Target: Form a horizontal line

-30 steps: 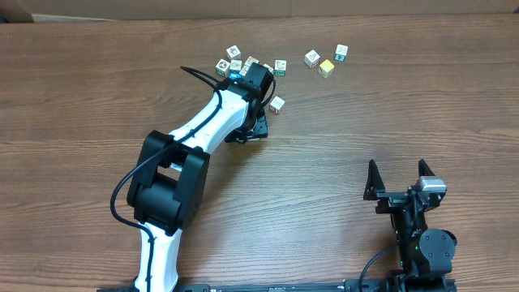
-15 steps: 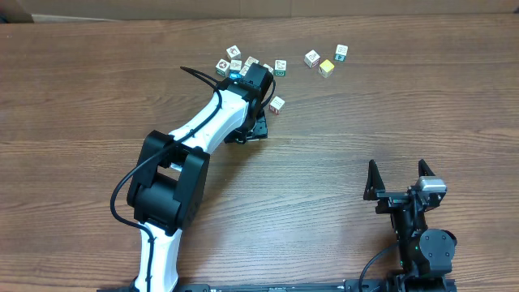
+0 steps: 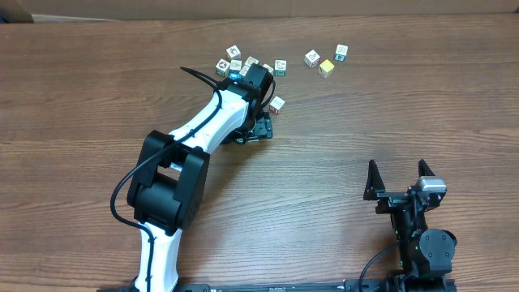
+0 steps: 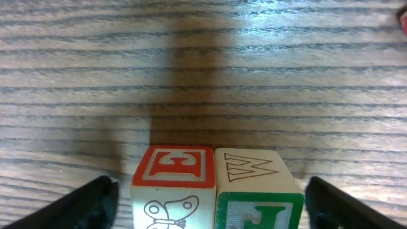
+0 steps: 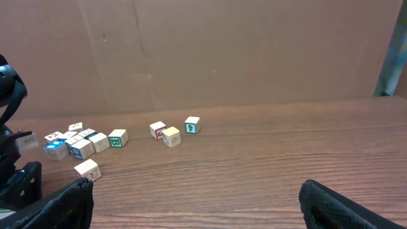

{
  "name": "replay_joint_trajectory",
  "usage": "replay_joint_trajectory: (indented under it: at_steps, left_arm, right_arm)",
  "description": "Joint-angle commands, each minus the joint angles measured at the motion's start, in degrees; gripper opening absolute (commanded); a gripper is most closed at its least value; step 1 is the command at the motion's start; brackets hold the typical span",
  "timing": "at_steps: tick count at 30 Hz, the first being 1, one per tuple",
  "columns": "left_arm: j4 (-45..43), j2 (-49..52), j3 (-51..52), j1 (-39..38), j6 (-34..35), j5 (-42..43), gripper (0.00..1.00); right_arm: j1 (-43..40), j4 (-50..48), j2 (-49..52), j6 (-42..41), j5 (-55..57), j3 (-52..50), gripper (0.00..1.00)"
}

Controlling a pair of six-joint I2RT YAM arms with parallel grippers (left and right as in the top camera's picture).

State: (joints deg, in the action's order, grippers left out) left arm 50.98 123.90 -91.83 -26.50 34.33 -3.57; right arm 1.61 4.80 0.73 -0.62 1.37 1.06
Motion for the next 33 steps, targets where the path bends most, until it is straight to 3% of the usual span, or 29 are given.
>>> replay_joint_trajectory:
  at_steps: [1, 16, 33]
  left_arm:
    - [-0.13, 1.36, 0.44, 0.22, 0.09, 0.35, 0.98]
    - [1.51, 1.33, -15.15, 5.11, -4.63, -4.26, 1.0]
    - [4.5, 1.33, -16.31, 19.54, -5.64, -4.31, 1.0]
  right_arm:
    - [0.37, -0.11, -0.57, 0.26, -0.2, -0.61, 1.0]
    - [0.37, -0.11, -0.57, 0.26, -0.2, -0.61, 1.0]
    - [0.37, -0.11, -0.57, 0.26, -0.2, -0.61, 1.0]
